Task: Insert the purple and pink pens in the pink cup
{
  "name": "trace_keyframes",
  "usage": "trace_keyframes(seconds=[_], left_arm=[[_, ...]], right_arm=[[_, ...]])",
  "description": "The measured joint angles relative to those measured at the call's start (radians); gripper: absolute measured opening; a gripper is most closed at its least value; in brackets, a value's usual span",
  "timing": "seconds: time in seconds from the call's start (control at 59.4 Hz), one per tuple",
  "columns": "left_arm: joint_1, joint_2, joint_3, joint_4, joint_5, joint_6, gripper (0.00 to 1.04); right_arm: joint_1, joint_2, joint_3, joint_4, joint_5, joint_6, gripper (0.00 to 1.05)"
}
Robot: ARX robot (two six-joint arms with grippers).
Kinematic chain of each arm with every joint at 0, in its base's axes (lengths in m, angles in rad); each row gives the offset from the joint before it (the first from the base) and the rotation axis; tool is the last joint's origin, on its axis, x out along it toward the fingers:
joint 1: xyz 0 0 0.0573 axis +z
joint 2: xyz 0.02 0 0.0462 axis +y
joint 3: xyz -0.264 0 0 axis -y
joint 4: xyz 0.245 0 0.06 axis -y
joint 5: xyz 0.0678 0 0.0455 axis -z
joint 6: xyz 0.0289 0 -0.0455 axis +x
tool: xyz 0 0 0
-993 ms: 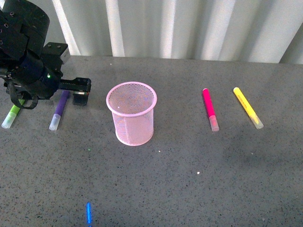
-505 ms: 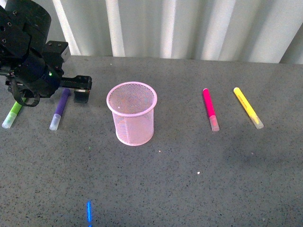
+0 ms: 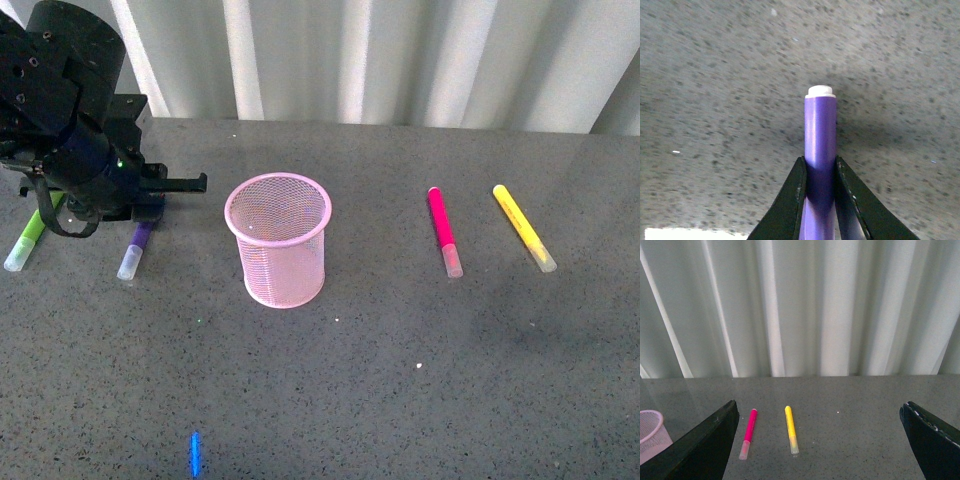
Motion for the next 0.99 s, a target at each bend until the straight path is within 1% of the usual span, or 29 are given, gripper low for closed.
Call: trace_keyframes(seconds=[0.05,0.286,0.404,0.555,0.606,0.673,0.707,0.724,0.741,0.875,0.993], left_arm=[[0.000,-0.007,-0.029,0.068,-0.025,0.019,0.13],[0.018,-0.137,-0.142,0.290,0.010,0.016,0.13],[0.030,-0.231,-0.202,0.383,0.021,-0.014,0.13],[0.022,-0.351,-0.326,0.566,0.019,-0.072,0.13],[0.010,-0.388,-0.372,0.630,0.003,-0.084,0.13],[-0.019,-0.439,-0.446,0.761,0.002,-0.087,0.13],[-0.048,-0.467,-0.493,0.853,0.002,-0.086,0.13],[-0.056,-0.474,-0.504,0.874,0.001,-0.087,0.13],[-0.082,-0.492,-0.534,0.932,-0.005,-0.089,0.13],[-0.191,-0.520,-0.610,1.069,-0.082,-0.106,0.13],[-0.291,-0.468,-0.637,1.182,-0.170,-0.097,0.13]], right_arm=[[0.000,0.000,0.000,0.000,0.000,0.000,0.98],[0.000,0.000,0.000,0.000,0.000,0.000,0.98],[0.000,0.000,0.000,0.000,0.000,0.000,0.98],[0.000,0.000,0.000,0.000,0.000,0.000,0.98],[0.000,0.000,0.000,0.000,0.000,0.000,0.98],[0.000,0.000,0.000,0.000,0.000,0.000,0.98],[0.000,0.000,0.000,0.000,0.000,0.000,0.98],[0.000,0.000,0.000,0.000,0.000,0.000,0.98],[0.000,0.000,0.000,0.000,0.000,0.000,0.98],[0.000,0.000,0.000,0.000,0.000,0.000,0.98],[0.000,0.000,0.000,0.000,0.000,0.000,0.98]])
